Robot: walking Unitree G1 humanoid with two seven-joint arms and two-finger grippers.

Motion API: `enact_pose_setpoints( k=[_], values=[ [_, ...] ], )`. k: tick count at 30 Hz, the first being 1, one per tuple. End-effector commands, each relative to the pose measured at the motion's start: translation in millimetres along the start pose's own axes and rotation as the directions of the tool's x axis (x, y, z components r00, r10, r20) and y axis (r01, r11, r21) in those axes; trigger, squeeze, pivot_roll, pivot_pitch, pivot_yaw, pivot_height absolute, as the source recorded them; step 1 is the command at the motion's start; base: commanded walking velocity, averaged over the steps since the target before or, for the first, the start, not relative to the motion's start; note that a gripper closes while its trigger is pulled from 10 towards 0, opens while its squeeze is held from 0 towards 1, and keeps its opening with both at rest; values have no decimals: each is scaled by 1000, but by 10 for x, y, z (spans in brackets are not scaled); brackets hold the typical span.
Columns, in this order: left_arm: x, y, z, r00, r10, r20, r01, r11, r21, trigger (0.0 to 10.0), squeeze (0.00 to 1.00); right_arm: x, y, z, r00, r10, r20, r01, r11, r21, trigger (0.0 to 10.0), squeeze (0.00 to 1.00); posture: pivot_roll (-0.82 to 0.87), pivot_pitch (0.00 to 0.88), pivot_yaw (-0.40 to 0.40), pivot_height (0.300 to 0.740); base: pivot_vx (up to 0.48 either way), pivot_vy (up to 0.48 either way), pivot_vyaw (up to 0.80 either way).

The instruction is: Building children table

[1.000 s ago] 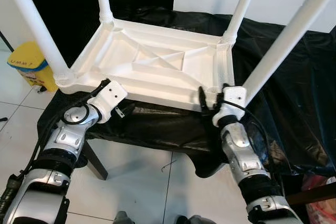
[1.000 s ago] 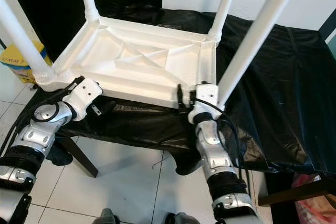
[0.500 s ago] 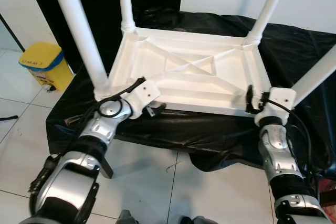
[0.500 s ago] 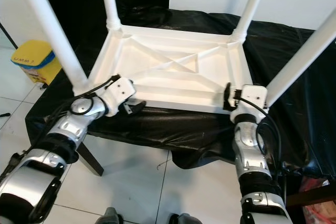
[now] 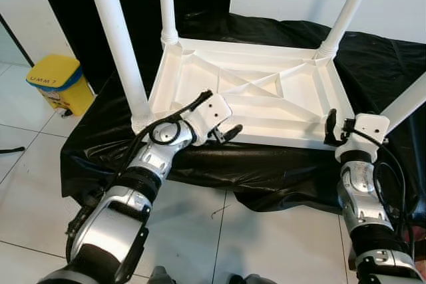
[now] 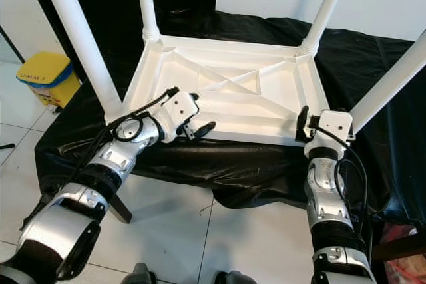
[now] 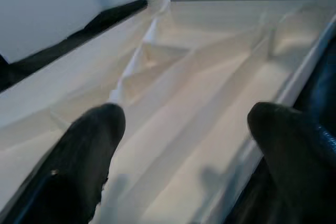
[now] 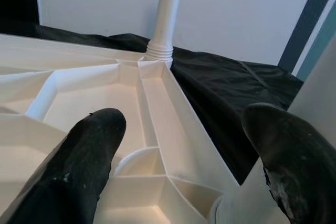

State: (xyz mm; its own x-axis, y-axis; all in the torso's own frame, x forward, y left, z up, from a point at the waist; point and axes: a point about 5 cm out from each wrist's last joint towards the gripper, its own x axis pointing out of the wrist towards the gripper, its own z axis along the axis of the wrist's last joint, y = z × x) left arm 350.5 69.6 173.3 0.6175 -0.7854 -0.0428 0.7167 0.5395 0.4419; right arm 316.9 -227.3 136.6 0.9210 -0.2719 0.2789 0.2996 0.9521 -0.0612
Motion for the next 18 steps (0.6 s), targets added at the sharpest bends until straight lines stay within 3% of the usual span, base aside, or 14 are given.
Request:
enact_pose_setpoints(
  k=[1,2,3,4,8,11,12,13,15,17,18],
  values=[
    [-13,-61,16,995,-98,10,98,995,-31,10000,0,-38,40,-40,1000,24,-16,-24,1000,-2,10000,0,15,97,-60,740,0,0,0],
    [-148,-139,5,992,-118,37,121,988,-94,10000,0,-61,192,-53,996,85,-25,-85,996,25,10000,0,27,98,-65,740,0,0,0],
    [-148,-139,5,992,-118,37,121,988,-94,10000,0,-61,192,-53,996,85,-25,-85,996,25,10000,0,27,98,-65,740,0,0,0],
    [-253,-201,-9,991,-125,51,131,982,-136,10000,0,-71,302,-54,990,139,-26,-138,989,45,10000,0,39,99,-70,740,0,0,0],
    [-323,-244,-14,990,-131,60,139,977,-160,10000,0,-78,374,-52,984,176,-25,-174,983,56,10000,0,42,99,-71,740,0,0,0],
    [-678,-409,-65,983,-178,35,182,957,-225,10000,0,-88,650,-33,942,335,-22,-332,939,93,10000,0,79,97,-90,740,0,0,0],
    [-678,-409,-65,983,-178,35,182,957,-225,10000,0,-88,650,-33,942,335,-22,-332,939,93,10000,0,79,97,-90,740,0,0,0],
    [-809,-433,-77,983,-185,15,183,952,-244,10000,0,-91,734,-22,921,389,-19,-385,917,105,10000,0,87,96,-94,740,0,0,0],
    [-809,-433,-77,983,-185,15,183,952,-244,10000,0,-91,734,-22,921,389,-19,-385,917,105,10000,0,87,96,-94,740,0,0,0],
    [-1041,-414,-119,982,-188,-37,171,947,-271,10000,0,-96,858,3,878,478,-12,-473,872,126,10000,0,110,93,-109,740,0,0,0],
    [-1041,-414,-119,982,-188,-37,171,947,-271,10000,0,-96,858,3,878,478,-12,-473,872,126,10000,0,110,93,-109,740,0,0,0]
  ],
)
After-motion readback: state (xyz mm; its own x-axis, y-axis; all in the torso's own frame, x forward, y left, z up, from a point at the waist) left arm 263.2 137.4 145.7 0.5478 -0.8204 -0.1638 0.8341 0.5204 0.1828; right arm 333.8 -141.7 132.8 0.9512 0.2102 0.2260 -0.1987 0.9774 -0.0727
